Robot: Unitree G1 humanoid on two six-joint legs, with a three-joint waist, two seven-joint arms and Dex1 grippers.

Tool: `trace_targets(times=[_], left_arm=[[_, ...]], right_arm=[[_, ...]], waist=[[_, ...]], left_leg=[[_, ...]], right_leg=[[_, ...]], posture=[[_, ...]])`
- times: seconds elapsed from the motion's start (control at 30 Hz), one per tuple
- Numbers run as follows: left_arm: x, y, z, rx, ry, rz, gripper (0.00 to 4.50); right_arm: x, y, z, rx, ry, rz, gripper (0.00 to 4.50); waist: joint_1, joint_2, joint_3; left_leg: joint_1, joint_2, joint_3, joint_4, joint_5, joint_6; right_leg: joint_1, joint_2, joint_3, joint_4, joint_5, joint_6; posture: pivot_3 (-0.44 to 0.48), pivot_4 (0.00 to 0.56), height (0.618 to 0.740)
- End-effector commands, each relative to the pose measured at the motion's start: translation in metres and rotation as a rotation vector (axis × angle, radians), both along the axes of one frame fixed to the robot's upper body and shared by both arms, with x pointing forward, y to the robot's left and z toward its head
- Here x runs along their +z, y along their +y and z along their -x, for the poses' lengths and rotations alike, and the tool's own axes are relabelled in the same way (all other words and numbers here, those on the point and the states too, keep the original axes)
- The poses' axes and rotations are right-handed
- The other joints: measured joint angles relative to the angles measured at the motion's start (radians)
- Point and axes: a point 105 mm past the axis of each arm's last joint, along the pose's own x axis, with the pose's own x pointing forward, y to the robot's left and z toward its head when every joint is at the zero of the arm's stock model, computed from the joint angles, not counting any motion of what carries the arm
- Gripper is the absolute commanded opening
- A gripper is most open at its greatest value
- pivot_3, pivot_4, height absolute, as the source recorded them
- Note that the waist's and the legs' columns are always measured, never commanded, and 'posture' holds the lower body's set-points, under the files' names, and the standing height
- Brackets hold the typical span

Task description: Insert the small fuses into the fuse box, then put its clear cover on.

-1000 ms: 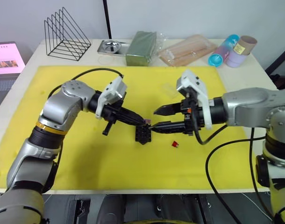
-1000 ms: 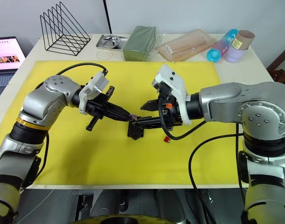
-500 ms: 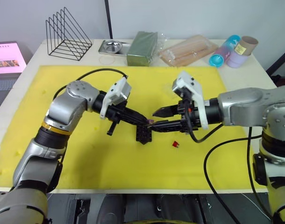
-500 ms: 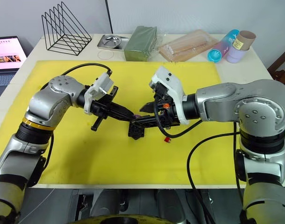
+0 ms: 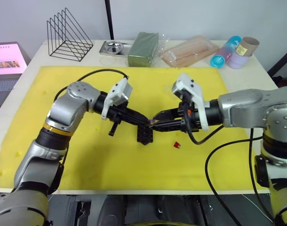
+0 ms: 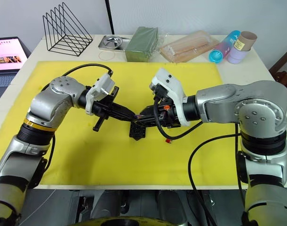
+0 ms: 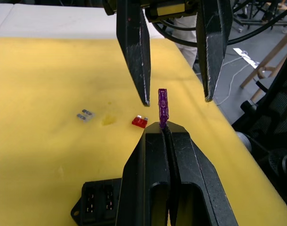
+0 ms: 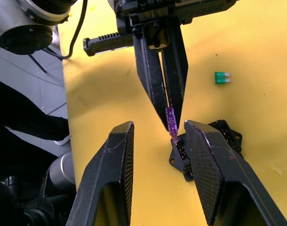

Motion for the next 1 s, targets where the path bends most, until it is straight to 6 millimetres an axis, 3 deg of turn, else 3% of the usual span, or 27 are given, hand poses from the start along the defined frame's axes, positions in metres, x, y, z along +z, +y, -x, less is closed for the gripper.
trace_targets(times=[0.03,0.1,0.2,0.33,0.6,0.7,0.8,1.0], left_arm=[[0.008,-0.001,0.0,-0.006,-0.045,0.021,0.0],[0.008,-0.002,-0.001,-0.006,-0.044,0.022,0.0],[0.007,-0.002,-0.001,-0.006,-0.046,0.023,0.0],[0.005,-0.002,-0.001,-0.006,-0.047,0.019,0.0],[0.0,-0.001,-0.006,0.036,-0.037,-0.019,0.0],[0.001,0.001,-0.011,0.088,-0.008,-0.041,0.63],[0.001,0.009,-0.009,0.102,-0.021,-0.054,1.62],[-0.021,0.051,0.0,0.146,-0.046,-0.176,3.84]], right_arm=[[0.008,0.002,0.002,0.01,-0.05,-0.01,1.75],[0.008,0.002,0.002,0.009,-0.051,-0.008,1.75],[0.007,0.002,0.002,0.008,-0.051,-0.007,1.26],[0.008,0.001,0.001,0.005,-0.053,-0.003,0.01],[0.007,0.001,0.001,0.005,-0.061,0.007,0.01],[0.005,0.001,0.001,0.008,-0.07,0.02,0.0],[0.0,0.002,0.001,0.025,-0.117,0.053,0.0],[-0.02,0.01,-0.006,0.108,-0.217,0.104,0.0]], waist=[[0.0,0.0,0.0],[0.0,0.0,0.0],[0.0,0.0,0.0],[0.001,0.0,0.0],[0.0,0.0,0.0],[0.0,0.0,0.0],[0.0,0.0,0.0],[-0.01,0.001,0.0]], left_leg=[[0.0,0.0,0.0,0.0,0.0,0.0],[0.0,0.0,0.0,0.0,0.0,0.0],[0.0,0.0,0.0,0.001,0.0,0.0],[0.0,0.0,0.0,0.001,0.0,0.0],[0.0,0.0,0.0,0.001,0.0,0.0],[0.0,0.0,0.0,0.001,0.0,0.0],[0.0,0.0,0.0,0.001,0.0,0.0],[0.001,0.001,0.0,0.001,-0.001,0.001]], right_leg=[[0.0,0.0,0.0,0.0,0.0,0.0],[0.0,0.0,0.0,0.0,0.0,0.0],[0.0,0.0,0.0,0.001,0.0,0.0],[0.0,0.0,0.0,0.001,0.0,0.0],[0.0,0.0,0.0,0.001,0.0,0.0],[0.0,0.0,0.0,0.002,0.0,0.0],[0.0,0.001,0.0,0.002,0.0,0.0],[0.0,0.002,0.001,0.002,0.0,0.0]], posture=[[0.0,0.15,0.74],[0.0,0.15,0.74],[0.0,0.15,0.74],[0.0,0.15,0.74],[0.0,0.15,0.74],[0.0,0.15,0.74],[0.0,0.15,0.74],[0.0,0.15,0.74]])
